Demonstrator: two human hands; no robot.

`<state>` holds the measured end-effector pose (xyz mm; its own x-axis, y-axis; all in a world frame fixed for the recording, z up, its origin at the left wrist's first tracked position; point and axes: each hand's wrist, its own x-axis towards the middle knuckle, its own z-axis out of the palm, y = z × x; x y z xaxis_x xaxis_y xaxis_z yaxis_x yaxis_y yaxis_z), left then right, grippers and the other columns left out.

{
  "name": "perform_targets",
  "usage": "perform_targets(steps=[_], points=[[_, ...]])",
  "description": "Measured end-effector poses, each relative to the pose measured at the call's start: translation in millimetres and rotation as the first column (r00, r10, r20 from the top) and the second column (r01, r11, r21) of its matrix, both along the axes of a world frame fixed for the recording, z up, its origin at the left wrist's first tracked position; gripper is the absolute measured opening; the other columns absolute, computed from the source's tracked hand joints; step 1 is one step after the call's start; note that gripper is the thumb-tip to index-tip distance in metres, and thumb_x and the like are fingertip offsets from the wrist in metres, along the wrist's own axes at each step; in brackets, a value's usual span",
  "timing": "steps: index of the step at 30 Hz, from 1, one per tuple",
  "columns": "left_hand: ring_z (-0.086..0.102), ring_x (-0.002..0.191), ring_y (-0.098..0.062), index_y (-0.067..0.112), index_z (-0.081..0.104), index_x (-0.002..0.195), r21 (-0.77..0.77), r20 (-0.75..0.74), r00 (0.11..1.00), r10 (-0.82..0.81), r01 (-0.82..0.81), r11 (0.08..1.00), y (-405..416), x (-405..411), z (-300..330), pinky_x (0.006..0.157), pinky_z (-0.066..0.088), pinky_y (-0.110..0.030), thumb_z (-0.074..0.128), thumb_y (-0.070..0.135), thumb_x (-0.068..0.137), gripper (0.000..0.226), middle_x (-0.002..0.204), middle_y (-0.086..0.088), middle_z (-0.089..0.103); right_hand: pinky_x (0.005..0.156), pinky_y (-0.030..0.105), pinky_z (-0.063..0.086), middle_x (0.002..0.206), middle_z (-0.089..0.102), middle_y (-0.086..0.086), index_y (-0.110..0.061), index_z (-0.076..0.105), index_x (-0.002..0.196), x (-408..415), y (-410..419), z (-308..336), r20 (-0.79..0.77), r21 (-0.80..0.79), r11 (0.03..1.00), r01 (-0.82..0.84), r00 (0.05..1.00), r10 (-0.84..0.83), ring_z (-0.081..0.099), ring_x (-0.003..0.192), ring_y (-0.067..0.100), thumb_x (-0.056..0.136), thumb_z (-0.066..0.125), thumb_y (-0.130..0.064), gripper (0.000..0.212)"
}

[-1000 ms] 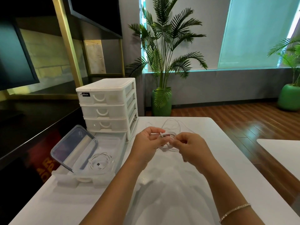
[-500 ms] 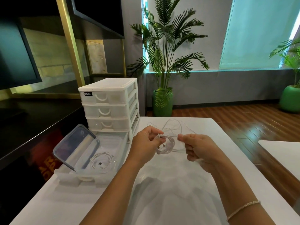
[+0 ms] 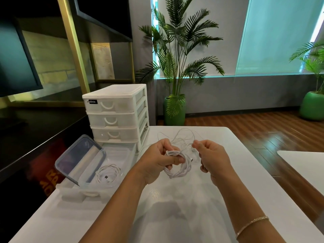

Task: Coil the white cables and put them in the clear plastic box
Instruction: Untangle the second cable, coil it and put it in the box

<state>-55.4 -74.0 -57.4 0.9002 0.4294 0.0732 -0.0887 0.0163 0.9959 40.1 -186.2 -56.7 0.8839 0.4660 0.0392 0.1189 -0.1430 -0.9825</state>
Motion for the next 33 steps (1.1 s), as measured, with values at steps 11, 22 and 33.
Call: perform_targets(steps=[11, 22, 33], points=[[0.07, 0.078, -0.012, 0.012, 0.045, 0.069, -0.032, 0.129, 0.985, 0.115, -0.112, 0.993, -6.0, 4.7, -0.8, 0.052, 0.052, -0.017, 0.056, -0.004, 0.085, 0.025, 0.083, 0.006, 0.074, 0.043, 0.023, 0.033, 0.064, 0.049, 0.003, -0.011, 0.063, 0.074, -10.9, 4.6, 0.7, -0.066, -0.092, 0.99, -0.105, 0.993, 0.099, 0.035, 0.052, 0.015, 0.092, 0.054, -0.021, 0.022], [0.064, 0.068, -0.014, 0.019, 0.048, 0.068, 0.275, 0.122, 0.754, 0.646, -0.651, 0.708, 0.2, 11.5, -9.4, 0.049, 0.05, -0.016, 0.068, 0.012, 0.082, 0.027, 0.075, -0.001, 0.062, 0.084, 0.028, 0.045, 0.091, 0.056, -0.012, -0.027, 0.058, 0.086, -15.0, 4.2, -1.1, 0.376, -0.09, 0.994, 0.067, 0.926, -0.028, 0.052, 0.091, 0.007, 0.086, 0.061, -0.037, 0.01], [0.061, 0.069, -0.013, 0.026, 0.049, 0.083, 0.301, 0.111, 0.735, 0.669, -0.666, 0.682, -10.7, 14.6, -10.9, 0.048, 0.046, -0.008, 0.071, 0.02, 0.081, 0.023, 0.083, 0.003, 0.06, 0.087, 0.03, 0.053, 0.097, 0.074, -0.005, -0.027, 0.074, 0.097, -33.5, 13.8, -7.9, 0.545, -0.243, 0.968, 0.064, 0.834, 0.082, 0.064, 0.08, 0.007, 0.08, 0.068, -0.035, 0.019]])
